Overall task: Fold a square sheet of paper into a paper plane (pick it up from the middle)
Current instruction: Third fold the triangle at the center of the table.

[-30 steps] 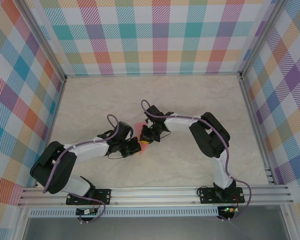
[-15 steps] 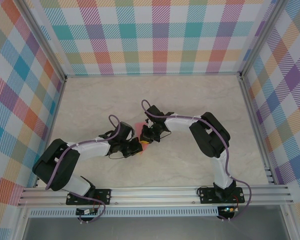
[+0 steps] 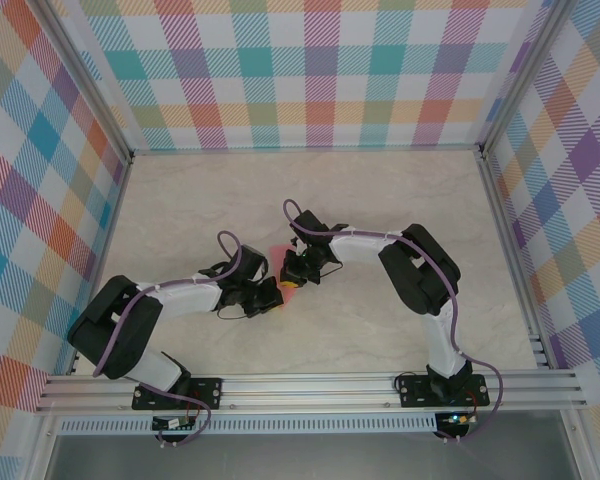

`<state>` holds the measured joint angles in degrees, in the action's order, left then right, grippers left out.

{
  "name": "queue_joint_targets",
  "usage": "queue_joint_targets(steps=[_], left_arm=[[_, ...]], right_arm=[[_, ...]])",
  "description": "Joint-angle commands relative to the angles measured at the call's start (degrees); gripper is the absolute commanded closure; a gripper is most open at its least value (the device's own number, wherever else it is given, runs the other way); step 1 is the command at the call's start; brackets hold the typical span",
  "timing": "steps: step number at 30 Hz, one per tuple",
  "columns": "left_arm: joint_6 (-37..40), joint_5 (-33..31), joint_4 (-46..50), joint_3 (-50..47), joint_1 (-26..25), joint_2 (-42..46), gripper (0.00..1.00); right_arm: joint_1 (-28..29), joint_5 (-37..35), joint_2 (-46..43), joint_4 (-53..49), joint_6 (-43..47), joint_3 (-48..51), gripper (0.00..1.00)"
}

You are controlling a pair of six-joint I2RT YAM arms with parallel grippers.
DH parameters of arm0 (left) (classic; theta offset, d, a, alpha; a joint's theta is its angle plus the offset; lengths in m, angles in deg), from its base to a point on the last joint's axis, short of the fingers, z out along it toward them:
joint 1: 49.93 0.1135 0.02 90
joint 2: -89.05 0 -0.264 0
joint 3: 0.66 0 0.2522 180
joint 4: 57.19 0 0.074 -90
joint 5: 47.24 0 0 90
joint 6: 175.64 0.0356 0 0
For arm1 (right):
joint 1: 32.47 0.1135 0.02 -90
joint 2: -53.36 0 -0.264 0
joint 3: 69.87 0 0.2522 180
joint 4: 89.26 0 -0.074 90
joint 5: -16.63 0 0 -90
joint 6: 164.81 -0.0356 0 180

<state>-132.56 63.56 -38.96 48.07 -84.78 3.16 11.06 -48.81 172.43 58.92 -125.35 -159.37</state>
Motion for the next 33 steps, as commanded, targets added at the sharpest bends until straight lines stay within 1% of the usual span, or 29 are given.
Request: queue_joint_targets(steps=[1,8,11,17,25,33], left_arm=[[0.62,-1.15,2.11,-0.14,-0.92,-0.77,0.96],[1.07,-2.01,3.43,0.27,-0.88,-0.72,0.96],[0.95,-1.34,3.02,0.35,-0.89,1.38,0.96],[0.07,1.49,-1.09,-1.11,-1.01,5.79,0.96],[-0.40,3.46,-4.21,-1.67,-1.01,1.55,0.96],[0.58,-0.13,-0.21,-0.77,-1.01,-0.75,0.96]], right_arm=[[0.07,-2.50,2.86,-1.99,-0.61,1.96,0.95],[0.04,-2.50,3.01,-2.07,-0.70,2.00,0.95],[0.01,-2.50,3.01,-2.11,-0.70,2.00,0.95],[0.06,-2.50,3.01,-2.12,-0.70,2.09,0.95],[-0.02,-2.50,2.99,-2.22,-0.72,2.03,0.95],[-0.02,-2.50,2.89,-2.40,-0.66,1.91,0.95]])
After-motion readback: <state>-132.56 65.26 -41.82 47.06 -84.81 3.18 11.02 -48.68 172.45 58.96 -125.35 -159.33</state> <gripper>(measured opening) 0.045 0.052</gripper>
